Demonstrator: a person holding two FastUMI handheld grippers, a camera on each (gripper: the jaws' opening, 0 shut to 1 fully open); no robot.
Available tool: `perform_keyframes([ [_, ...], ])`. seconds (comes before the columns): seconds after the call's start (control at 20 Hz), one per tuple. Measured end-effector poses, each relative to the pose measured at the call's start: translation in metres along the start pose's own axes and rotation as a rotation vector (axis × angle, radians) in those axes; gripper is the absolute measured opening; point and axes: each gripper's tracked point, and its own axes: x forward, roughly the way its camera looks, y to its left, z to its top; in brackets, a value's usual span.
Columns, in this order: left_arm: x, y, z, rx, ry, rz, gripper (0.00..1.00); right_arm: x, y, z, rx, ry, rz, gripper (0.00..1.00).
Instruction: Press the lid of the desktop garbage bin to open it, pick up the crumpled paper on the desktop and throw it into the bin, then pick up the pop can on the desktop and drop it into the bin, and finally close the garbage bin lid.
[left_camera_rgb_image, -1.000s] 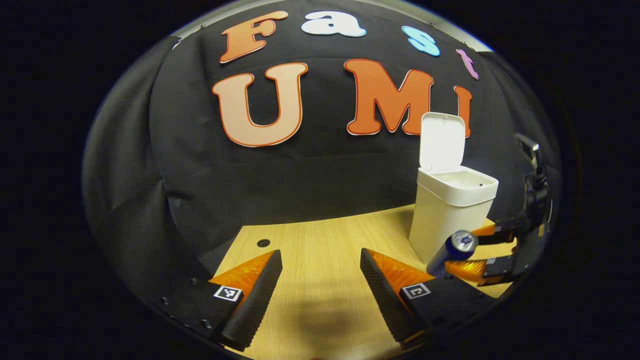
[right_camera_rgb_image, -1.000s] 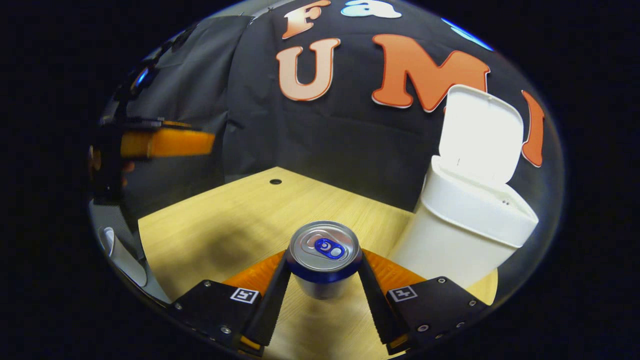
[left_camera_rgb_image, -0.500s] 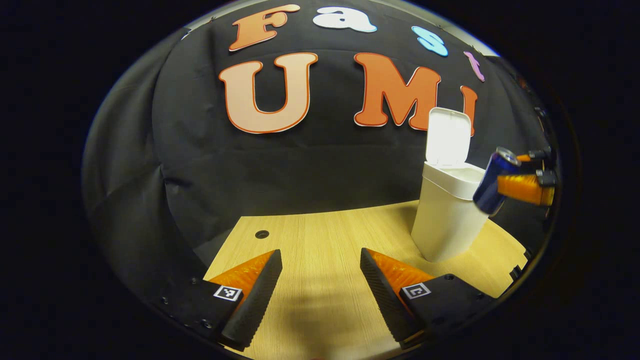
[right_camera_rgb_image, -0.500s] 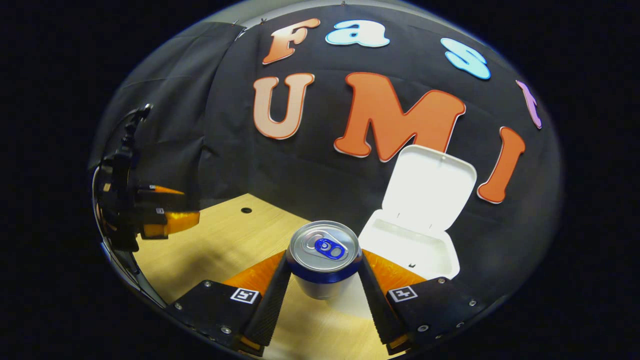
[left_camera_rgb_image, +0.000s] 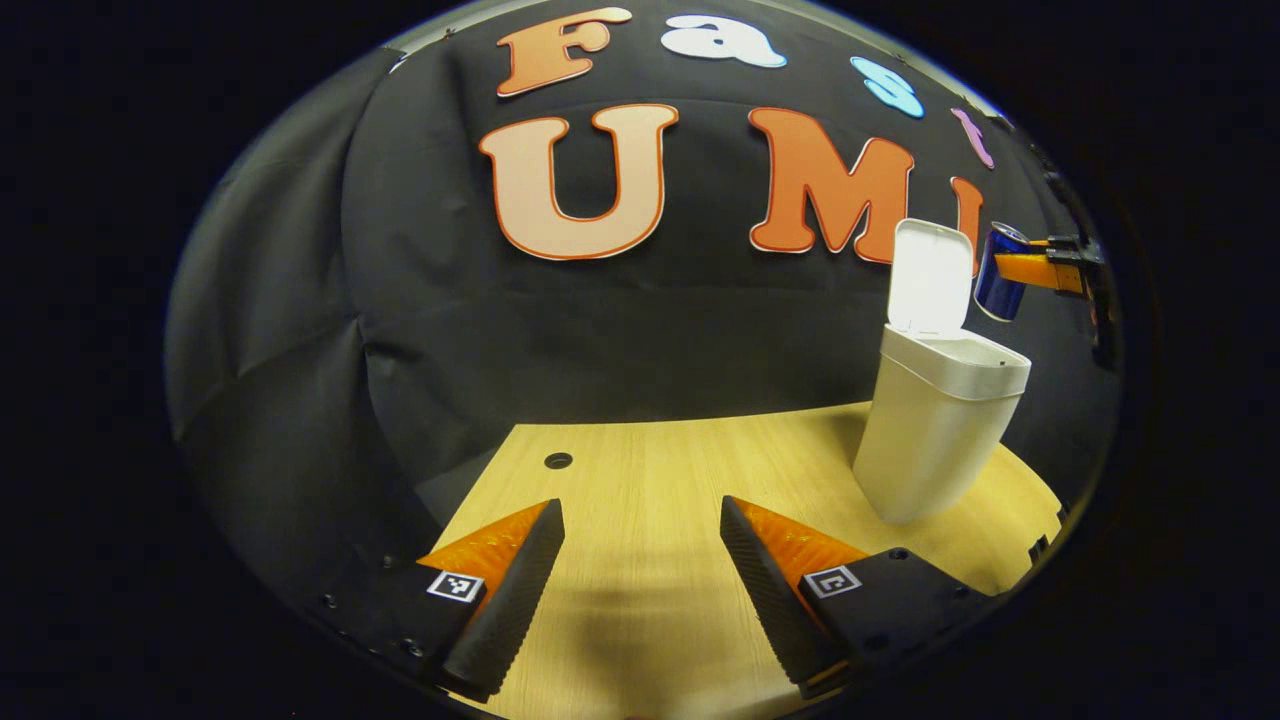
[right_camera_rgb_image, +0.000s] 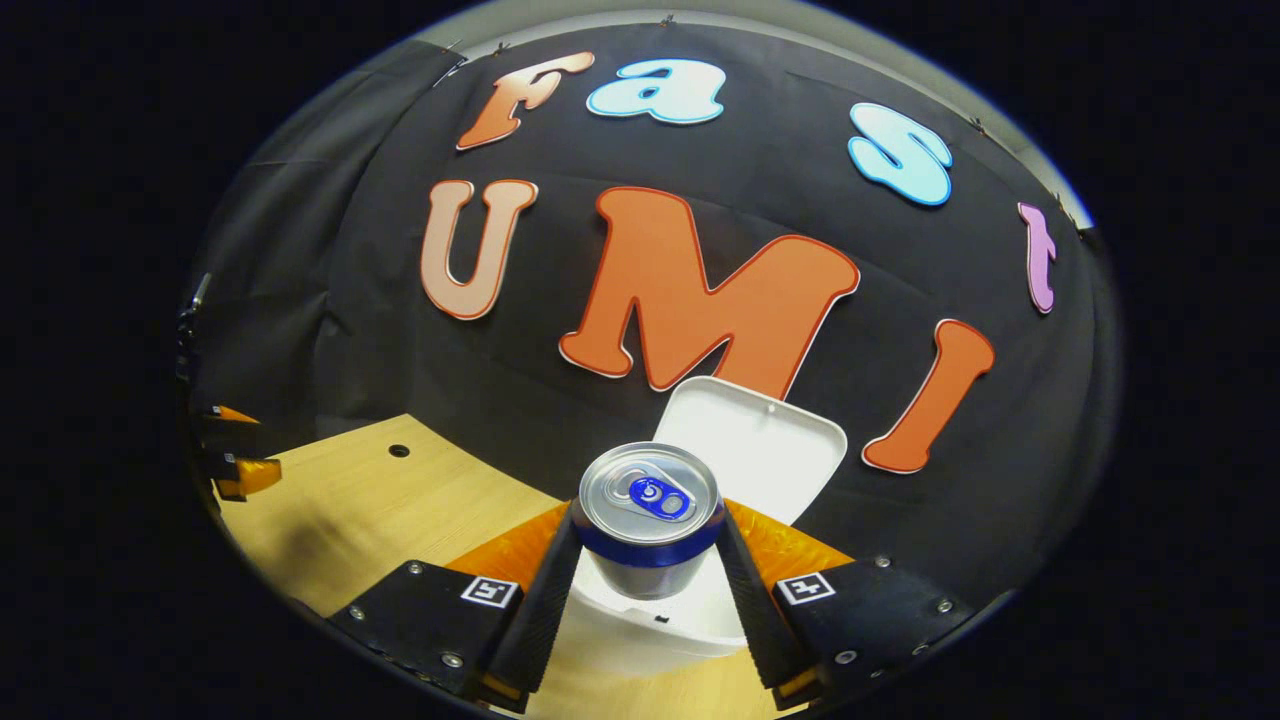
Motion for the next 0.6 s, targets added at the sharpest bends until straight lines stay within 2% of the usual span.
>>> perform_keyframes([
  [0.2, -0.005, 0.014, 0.001, -0.006, -0.007, 0.048, 1.0, 0.034, -0.009, -0.018, -0.026, 0.014, -0.03, 0.79],
  [0.6, -0.012, 0.034, -0.002, -0.029, -0.009, 0.125, 1.0, 0.077, 0.007, -0.074, 0.0, 0.104, -0.031, 0.8],
])
